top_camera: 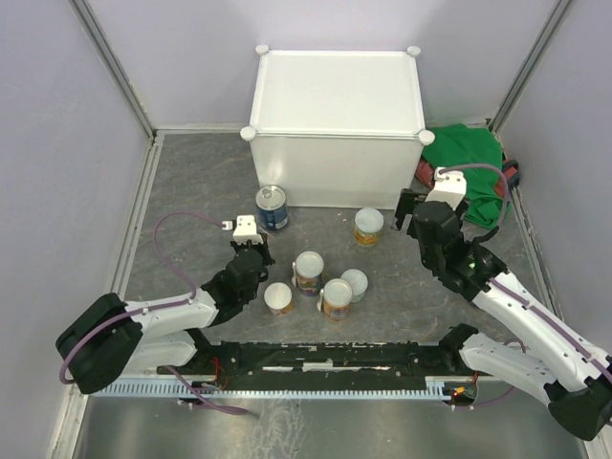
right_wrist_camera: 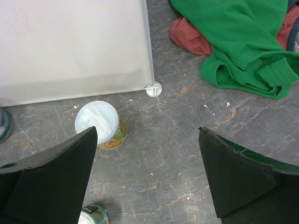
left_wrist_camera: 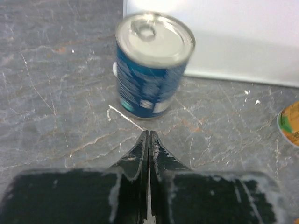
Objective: Place and organize the canned foods onto the counter
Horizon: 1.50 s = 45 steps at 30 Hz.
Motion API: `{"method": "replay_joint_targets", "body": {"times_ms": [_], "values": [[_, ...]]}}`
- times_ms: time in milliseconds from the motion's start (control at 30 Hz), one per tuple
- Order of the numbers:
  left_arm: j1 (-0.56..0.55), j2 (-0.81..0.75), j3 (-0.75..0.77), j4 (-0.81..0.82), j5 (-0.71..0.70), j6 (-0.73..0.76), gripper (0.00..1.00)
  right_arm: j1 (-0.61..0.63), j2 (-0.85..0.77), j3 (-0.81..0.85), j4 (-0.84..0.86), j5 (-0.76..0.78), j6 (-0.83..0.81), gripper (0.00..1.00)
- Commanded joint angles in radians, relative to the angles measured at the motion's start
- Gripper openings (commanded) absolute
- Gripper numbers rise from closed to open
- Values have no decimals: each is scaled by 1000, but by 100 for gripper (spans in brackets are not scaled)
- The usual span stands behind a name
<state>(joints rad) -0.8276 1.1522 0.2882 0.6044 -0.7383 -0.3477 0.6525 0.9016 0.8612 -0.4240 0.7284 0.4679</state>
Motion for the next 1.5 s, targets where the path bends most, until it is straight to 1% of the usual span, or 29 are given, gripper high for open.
{"method": "replay_joint_targets", "body": {"times_ms": [0, 133, 167, 200, 233, 267, 333, 367, 400, 500, 567, 667, 867, 1067, 1267, 1467], "values": [[7, -67, -2, 75, -19, 55, 3, 3, -38, -8, 38, -16, -23, 96], [6, -101, 11, 40, -26, 72, 3, 4, -49, -14, 40, -26, -26, 96], [8, -100, 18, 16, -31, 68, 3, 2, -49, -13, 37, -29, -26, 96], [7, -99, 22, 1, -31, 60, 6, 2, -51, -14, 34, -32, -24, 96], [7, -100, 20, -7, -30, 48, 11, 3, -52, -16, 33, -38, -25, 96], [8, -102, 17, -11, -27, 36, 19, 2, -55, -16, 31, -41, -25, 96], [7, -106, 24, -37, -30, 11, 41, 3, -57, -15, 23, -46, -26, 96], [7, -103, 34, -48, -28, 5, 56, 3, -56, -12, 20, -50, -28, 96], [7, -94, 47, -61, -21, 4, 64, 3, -54, -11, 16, -54, -29, 97], [7, -42, 108, -99, 5, 23, 77, 4, -48, -4, 7, -70, -29, 97], [7, 6, 147, -116, 9, 34, 82, 3, -45, -4, 7, -75, -27, 99], [7, 77, 185, -105, 1, 49, 90, 3, -41, -7, 7, -82, -26, 99], [12, 229, 246, -42, -12, 92, 100, 2, -46, -3, 3, -83, -35, 100], [36, 337, 309, -14, -23, 102, 99, 3, -46, 5, 6, -99, -41, 99], [94, 378, 342, 17, 44, 93, 99, 3, -30, 7, 18, -108, -51, 99], [108, 436, 361, 107, 87, 151, 99, 2, -24, 5, 30, -107, -60, 99]]}}
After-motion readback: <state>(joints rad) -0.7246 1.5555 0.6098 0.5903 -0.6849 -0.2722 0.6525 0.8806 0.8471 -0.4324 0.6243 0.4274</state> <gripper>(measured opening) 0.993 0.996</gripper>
